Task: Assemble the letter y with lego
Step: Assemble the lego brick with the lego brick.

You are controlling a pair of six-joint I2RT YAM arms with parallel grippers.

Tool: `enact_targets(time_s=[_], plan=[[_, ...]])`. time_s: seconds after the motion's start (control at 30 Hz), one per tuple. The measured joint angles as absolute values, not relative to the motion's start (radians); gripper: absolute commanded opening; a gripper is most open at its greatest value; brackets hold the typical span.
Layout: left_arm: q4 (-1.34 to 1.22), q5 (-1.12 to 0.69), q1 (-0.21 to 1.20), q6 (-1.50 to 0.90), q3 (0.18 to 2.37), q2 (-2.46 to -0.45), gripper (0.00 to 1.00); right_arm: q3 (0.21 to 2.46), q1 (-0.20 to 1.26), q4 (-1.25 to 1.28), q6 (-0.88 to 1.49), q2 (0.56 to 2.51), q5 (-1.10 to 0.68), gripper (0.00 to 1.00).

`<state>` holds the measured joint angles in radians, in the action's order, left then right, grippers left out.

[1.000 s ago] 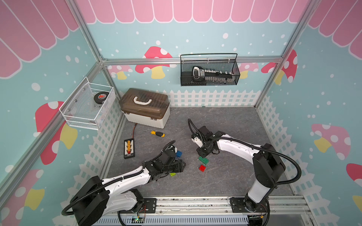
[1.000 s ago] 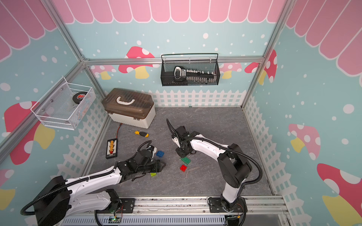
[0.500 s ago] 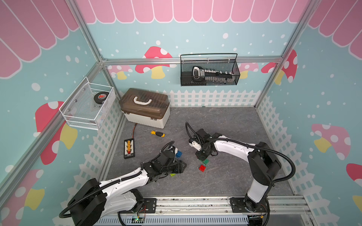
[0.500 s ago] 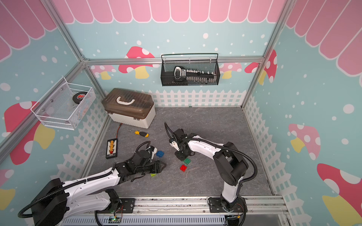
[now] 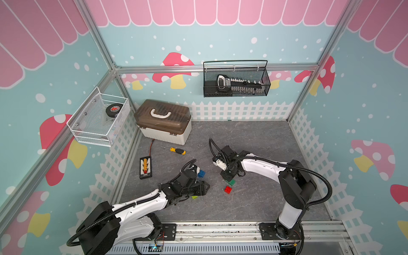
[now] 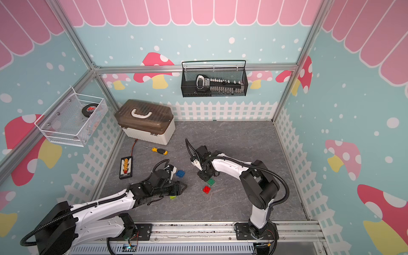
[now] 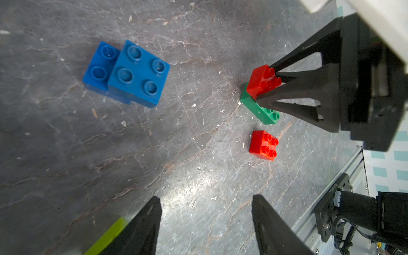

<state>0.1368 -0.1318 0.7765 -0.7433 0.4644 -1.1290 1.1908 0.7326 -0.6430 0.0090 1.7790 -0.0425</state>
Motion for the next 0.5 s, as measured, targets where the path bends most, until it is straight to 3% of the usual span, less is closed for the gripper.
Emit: enact_targets(time_s=[0.5], plan=[[0.137, -0.131, 0.758, -0.743, 0.458, -1.108, 0.67, 1.185, 0.734, -0.631, 0.008, 1.781, -0.048, 0.26]])
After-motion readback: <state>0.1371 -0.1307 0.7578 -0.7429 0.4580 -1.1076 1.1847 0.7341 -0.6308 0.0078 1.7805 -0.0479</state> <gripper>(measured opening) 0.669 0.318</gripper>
